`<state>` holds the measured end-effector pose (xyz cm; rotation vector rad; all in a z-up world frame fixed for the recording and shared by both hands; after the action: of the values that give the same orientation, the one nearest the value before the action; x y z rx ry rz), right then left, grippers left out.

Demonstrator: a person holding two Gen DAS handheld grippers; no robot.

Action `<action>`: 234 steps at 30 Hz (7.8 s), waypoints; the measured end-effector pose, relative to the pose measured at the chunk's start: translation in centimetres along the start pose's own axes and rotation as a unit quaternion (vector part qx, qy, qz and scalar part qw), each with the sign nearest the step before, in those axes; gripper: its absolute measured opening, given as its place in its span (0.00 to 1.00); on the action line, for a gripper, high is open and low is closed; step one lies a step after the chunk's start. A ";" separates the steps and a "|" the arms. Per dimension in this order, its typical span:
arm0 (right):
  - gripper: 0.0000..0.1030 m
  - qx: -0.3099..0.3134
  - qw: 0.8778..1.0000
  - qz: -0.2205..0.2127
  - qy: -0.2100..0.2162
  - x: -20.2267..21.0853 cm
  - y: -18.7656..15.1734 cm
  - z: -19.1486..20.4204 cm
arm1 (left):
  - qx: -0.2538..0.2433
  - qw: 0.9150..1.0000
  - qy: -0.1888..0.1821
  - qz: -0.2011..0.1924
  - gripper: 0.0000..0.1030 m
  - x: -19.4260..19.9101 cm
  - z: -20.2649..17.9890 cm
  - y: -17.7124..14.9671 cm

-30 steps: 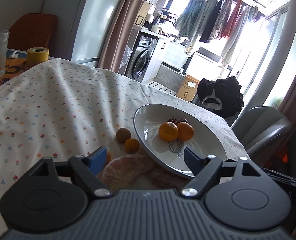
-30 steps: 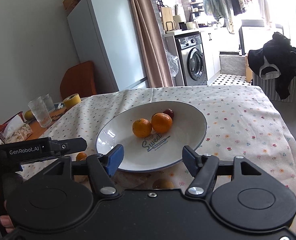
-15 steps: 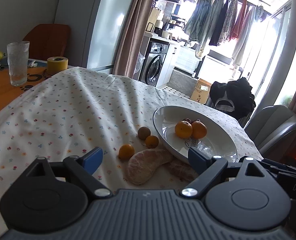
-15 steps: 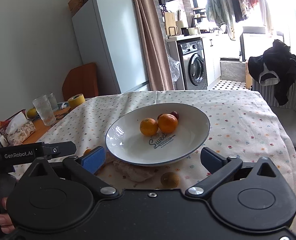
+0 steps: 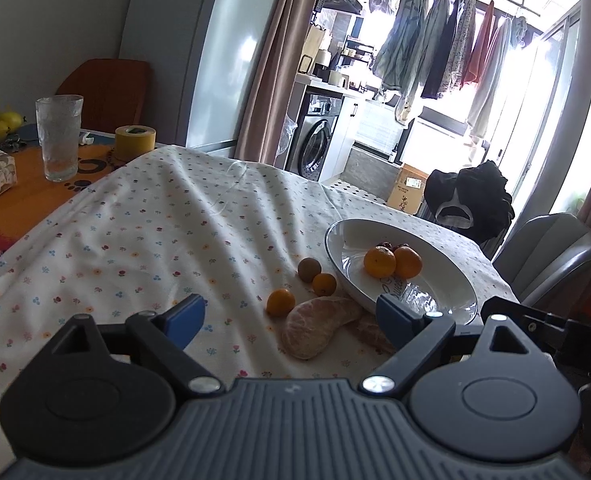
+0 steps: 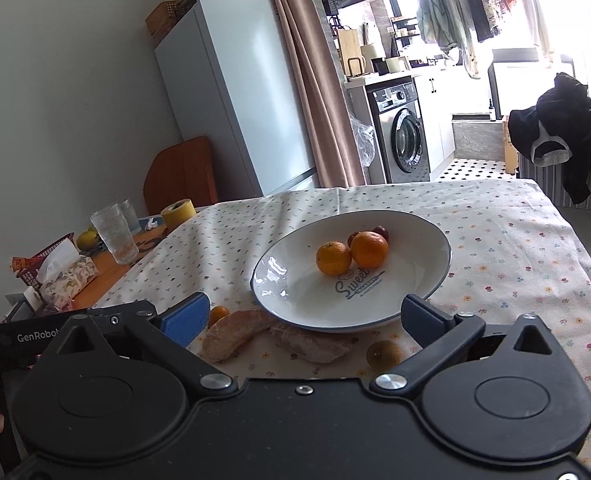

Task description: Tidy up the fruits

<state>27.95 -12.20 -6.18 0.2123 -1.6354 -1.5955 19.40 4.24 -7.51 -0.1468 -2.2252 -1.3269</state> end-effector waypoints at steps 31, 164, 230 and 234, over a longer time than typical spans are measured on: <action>0.98 0.045 0.997 0.059 0.010 -2.2 -3.0 2.5 | 0.017 0.999 -0.008 0.038 0.88 -1.8 3.0 -2.8; 0.53 0.139 0.985 0.096 0.045 -6.0 -6.4 5.4 | -0.086 0.995 -0.012 0.054 0.38 -6.0 1.1 -3.8; 0.33 0.064 0.998 0.002 -0.030 -7.3 4.1 -6.1 | -0.137 0.989 -0.043 0.020 0.38 -11.3 -8.8 2.2; 0.33 0.058 0.998 0.007 -0.032 -8.4 3.4 -7.0 | -0.146 0.988 -0.034 0.026 0.38 -12.7 -8.9 2.5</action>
<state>39.24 -11.57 -7.75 0.2126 -1.7772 -1.5123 34.54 0.21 -8.55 -0.3571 -2.0544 -1.6339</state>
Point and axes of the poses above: each gripper's, at about its wrist camera, not at the fingertips, and x roughly against the way its jaws point, z to its left, y to its top, the point moved 9 cm from there along -x, roughly the way its jaws point, and after that the axes turned 9 degrees about x, right-handed, at the moved point
